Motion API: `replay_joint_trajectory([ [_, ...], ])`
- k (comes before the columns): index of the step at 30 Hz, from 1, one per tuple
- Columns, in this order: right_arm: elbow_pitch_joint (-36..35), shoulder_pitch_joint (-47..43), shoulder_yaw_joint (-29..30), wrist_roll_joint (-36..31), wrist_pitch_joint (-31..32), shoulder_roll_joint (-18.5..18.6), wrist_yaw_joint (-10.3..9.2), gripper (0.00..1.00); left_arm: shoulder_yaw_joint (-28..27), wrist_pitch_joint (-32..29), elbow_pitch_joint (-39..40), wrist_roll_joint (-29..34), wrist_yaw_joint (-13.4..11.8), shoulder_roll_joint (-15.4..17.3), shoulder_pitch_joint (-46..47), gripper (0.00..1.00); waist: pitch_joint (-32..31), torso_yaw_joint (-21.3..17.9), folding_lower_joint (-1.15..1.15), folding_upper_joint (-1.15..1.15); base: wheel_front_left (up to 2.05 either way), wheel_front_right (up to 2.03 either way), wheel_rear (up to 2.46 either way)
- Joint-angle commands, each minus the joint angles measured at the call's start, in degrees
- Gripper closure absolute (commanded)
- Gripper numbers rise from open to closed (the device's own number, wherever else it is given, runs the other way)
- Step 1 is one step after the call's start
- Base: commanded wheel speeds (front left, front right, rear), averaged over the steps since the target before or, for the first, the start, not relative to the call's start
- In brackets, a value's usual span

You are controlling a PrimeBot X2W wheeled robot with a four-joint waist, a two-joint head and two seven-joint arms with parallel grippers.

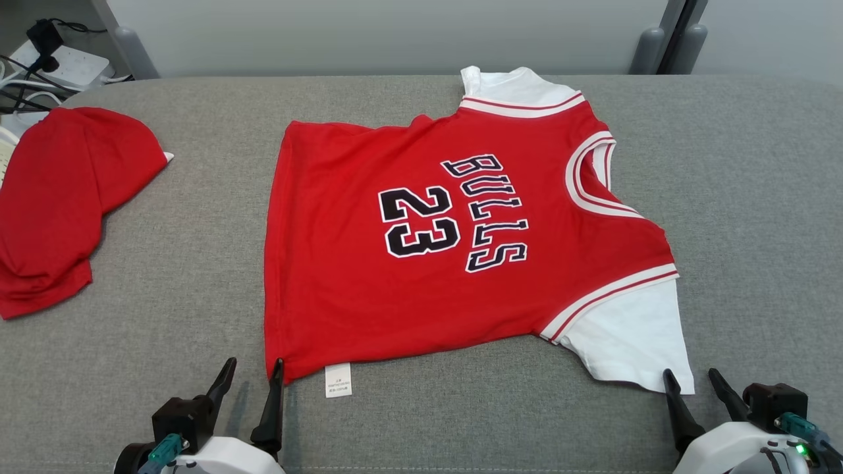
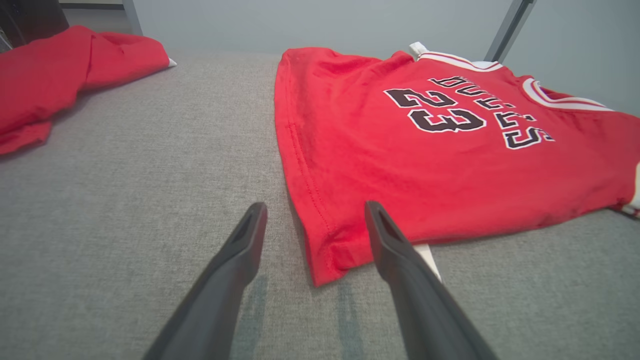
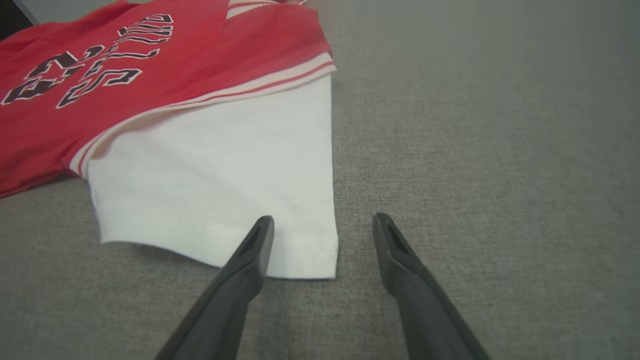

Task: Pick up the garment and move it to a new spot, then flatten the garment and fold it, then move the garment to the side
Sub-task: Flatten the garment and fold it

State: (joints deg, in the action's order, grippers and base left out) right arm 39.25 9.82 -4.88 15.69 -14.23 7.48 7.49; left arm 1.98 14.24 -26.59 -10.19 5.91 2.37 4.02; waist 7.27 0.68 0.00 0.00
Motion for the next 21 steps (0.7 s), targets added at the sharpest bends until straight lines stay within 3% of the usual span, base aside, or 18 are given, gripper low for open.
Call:
replay_joint_trajectory([
  [1, -0.29, 1.7, -1.35, 0.55, -0.77, 0.63, 0.0, 0.0, -1.54, 0.75, 1.2, -0.61, -0.57, 0.51, 2.48, 0.0, 0.28, 0.04, 0.0, 0.0, 0.0, 0.0, 0.0],
  [6, 3.42, 3.23, -1.73, 1.21, -0.77, 0.12, 0.0, 0.0, -1.06, 0.75, 1.17, -0.74, -0.5, 0.51, 2.91, 0.0, 0.84, 0.66, 0.0, 0.0, 0.0, 0.0, 0.0],
  [8, 4.69, 3.66, -2.11, 1.45, -0.77, 0.09, 0.0, 0.28, -0.94, 0.75, 1.14, -0.79, -0.48, 0.51, 3.1, 0.0, 1.07, 0.98, 0.0, 0.0, 0.0, 0.0, 0.0],
  [9, 5.07, 3.85, -2.28, 1.59, -0.77, 0.15, 0.0, 0.51, -0.88, 0.75, 1.15, -0.8, -0.48, 0.51, 3.19, 0.0, 1.18, 1.11, 0.0, 0.0, 0.0, 0.0, 0.0],
  [11, 5.74, 4.11, -2.65, 1.96, -0.77, 0.25, 0.0, 0.71, -0.81, 0.75, 1.25, -0.83, -0.55, 0.51, 3.31, 0.0, 1.35, 1.27, 0.0, 0.0, 0.0, 0.0, 0.0],
  [12, 6.11, 4.17, -2.97, 2.14, -0.77, 0.29, 0.0, 0.93, -0.81, 0.76, 1.31, -0.89, -0.61, 0.51, 3.32, 0.0, 1.39, 1.31, 0.0, 0.0, 0.0, 0.0, 0.0],
  [13, 6.46, 4.22, -3.24, 2.45, -0.77, 0.31, 0.0, 1.0, -0.83, 0.76, 1.36, -0.94, -0.64, 0.51, 3.31, 0.0, 1.41, 1.33, 0.0, 0.0, 0.0, 0.0, 0.0],
  [21, 4.66, 3.55, -1.55, 3.58, -0.77, 2.66, 0.0, 1.0, -1.0, 0.76, 1.75, -2.84, -0.56, 0.51, 3.65, 0.0, 1.29, 0.43, 0.0, 0.0, 0.0, 0.0, 0.0],
])
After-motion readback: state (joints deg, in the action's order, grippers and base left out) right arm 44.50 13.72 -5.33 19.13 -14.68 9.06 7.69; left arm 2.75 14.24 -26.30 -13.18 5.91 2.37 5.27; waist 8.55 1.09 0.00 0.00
